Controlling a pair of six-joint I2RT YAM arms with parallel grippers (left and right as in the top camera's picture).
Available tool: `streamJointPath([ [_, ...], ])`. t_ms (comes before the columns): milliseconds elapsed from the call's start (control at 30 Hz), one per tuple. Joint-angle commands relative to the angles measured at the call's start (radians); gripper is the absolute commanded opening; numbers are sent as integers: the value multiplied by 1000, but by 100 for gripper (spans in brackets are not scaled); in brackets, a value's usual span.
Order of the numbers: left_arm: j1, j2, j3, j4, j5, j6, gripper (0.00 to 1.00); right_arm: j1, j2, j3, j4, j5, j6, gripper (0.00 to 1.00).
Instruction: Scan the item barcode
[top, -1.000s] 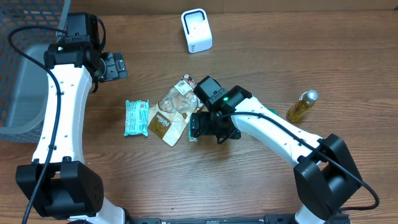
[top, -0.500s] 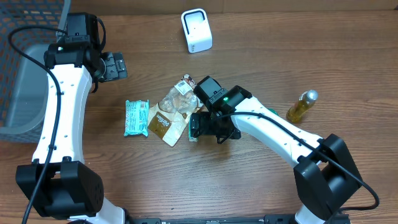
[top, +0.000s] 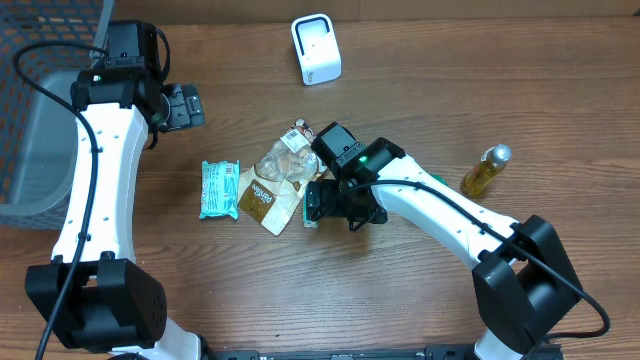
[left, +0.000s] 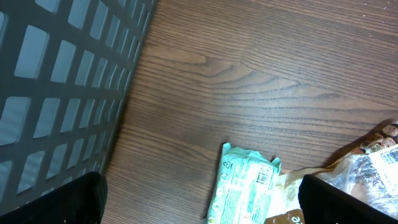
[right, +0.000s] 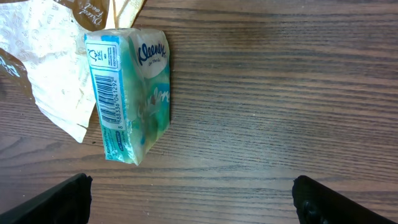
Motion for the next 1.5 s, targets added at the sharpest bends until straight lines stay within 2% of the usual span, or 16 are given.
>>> streamJointPath([
  [0,0,-7,18,1,-6,2,100,1,-36,-5,6,-5,4,100],
  [700,0,-7,18,1,-6,2,100,6,-36,-5,7,-50,5,100],
  [900,0,-7,18,1,-6,2,100,43,-36,-5,71,-45,6,100],
  [1167,0,-7,18,1,-6,2,99,122,-36,-5,118,161,137,100],
  [1467,0,-7,18,1,-6,2,100,191,-8,-5,217,225,143,88],
])
